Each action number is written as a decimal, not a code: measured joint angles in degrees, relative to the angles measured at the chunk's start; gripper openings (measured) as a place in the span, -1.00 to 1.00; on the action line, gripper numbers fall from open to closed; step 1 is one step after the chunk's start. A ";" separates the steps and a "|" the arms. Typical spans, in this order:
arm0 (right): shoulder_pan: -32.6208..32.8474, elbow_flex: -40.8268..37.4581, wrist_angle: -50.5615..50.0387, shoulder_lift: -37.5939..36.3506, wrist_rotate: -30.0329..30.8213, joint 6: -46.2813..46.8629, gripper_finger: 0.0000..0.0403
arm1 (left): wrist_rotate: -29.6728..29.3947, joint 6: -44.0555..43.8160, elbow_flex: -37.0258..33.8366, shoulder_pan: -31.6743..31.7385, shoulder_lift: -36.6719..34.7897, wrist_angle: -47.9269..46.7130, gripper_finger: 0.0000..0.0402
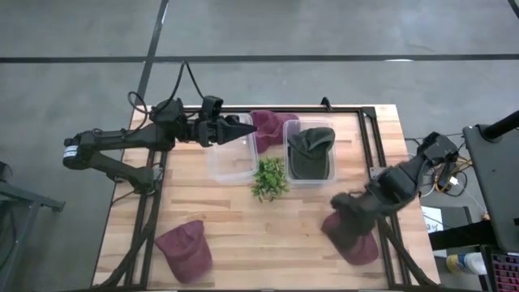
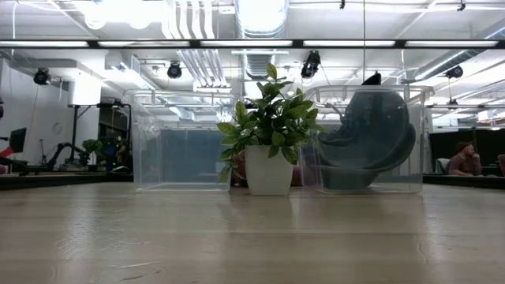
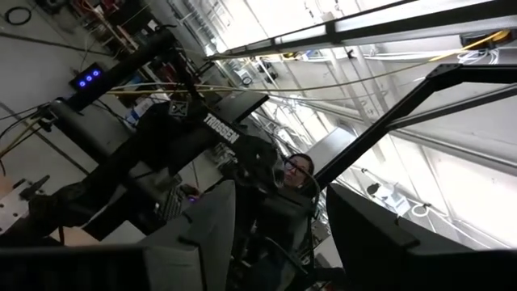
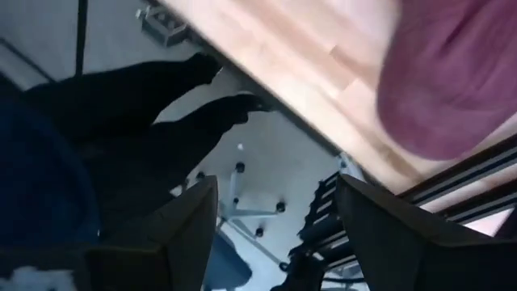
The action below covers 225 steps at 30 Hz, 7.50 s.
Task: Pick & Place hat
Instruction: Put the right red cap into the left transparent bin, then put the bottom right red cap into the left transparent bin
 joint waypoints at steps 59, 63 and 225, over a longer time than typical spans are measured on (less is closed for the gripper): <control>31.62 -0.19 -15.24 47.43 21.63 -24.56 0.03 | -5.10 -9.32 0.00 -0.42 0.11 -2.74 -0.06; 30.25 -0.96 -16.76 46.41 21.81 -24.25 -0.49 | -5.60 -9.49 0.00 -0.63 0.11 -2.49 -0.06; -37.84 -5.40 108.60 -1.97 -0.43 -73.29 -0.95 | 2.13 3.53 5.13 -0.90 -9.04 40.00 -0.06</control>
